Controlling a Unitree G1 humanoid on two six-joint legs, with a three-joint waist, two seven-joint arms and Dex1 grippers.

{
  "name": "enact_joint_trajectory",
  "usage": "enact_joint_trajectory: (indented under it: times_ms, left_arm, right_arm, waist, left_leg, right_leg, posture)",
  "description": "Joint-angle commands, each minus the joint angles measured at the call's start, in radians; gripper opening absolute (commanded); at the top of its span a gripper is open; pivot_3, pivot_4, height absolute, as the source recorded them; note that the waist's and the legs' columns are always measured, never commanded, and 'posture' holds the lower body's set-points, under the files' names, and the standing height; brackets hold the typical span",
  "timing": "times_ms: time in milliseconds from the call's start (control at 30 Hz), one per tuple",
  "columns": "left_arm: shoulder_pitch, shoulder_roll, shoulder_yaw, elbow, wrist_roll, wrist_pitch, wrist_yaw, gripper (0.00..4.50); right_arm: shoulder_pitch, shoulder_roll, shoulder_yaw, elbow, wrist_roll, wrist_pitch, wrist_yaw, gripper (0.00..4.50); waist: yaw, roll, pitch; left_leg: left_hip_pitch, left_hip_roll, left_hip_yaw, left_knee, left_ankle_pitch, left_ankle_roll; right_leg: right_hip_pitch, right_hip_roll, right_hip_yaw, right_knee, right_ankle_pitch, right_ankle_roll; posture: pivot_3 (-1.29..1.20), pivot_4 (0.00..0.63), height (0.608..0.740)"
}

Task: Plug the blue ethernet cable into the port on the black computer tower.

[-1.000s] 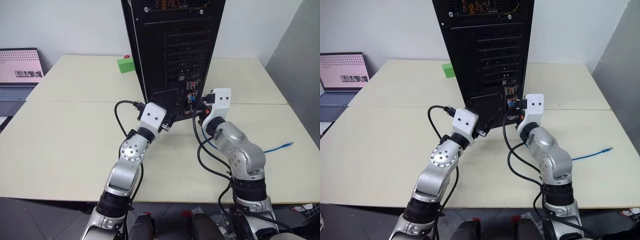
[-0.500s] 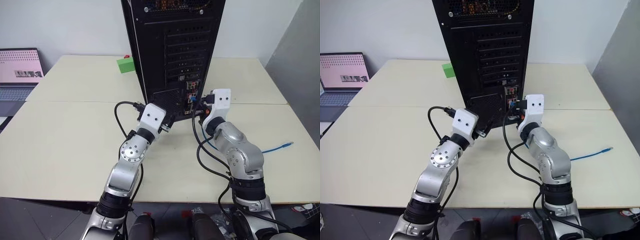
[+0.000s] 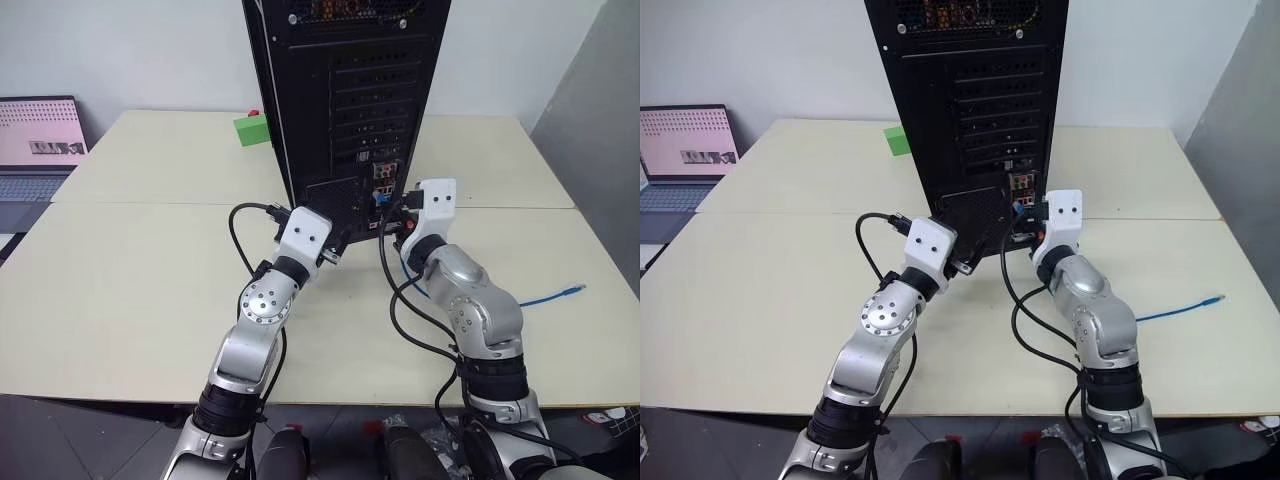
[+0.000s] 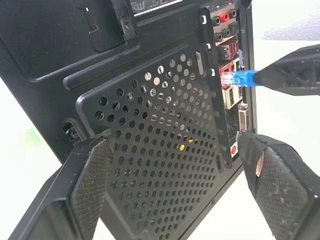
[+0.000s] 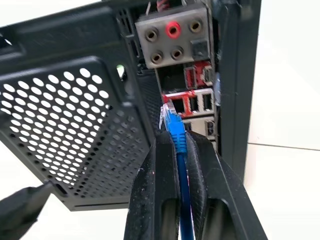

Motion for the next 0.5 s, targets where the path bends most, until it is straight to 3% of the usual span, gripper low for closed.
enact_joint_trajectory:
  times_ms: [33,500]
  left_arm:
    - [-0.001,-0.002,0.007,-0.021,0.004,-0.022,0.000,4.11]
    - [0.002,-0.001,0.004,-0.025,0.006,-0.021,-0.001,4.11]
  right_arm:
    - [-0.025,0.000,-0.006,-0.025,-0.009,-0.022,-0.001,0.00]
    - [-0.039,-0.003,-0.004,-0.015,-0.021,-0.039,0.004,0.00]
  waist:
    - [0.000,0.000,0.000]
    - [-0.001,0.000,0.000]
  left_leg:
    - [0.000,0.000,0.000,0.000,0.000,0.000]
    - [0.000,0.000,0.000,0.000,0.000,0.000]
  right_leg:
    - [0.000,0.000,0.000,0.000,0.000,0.000]
    - [0.000,0.000,0.000,0.000,0.000,0.000]
  posture:
    - [0.00,0.150,0.740]
    - [0.00,0.150,0.740]
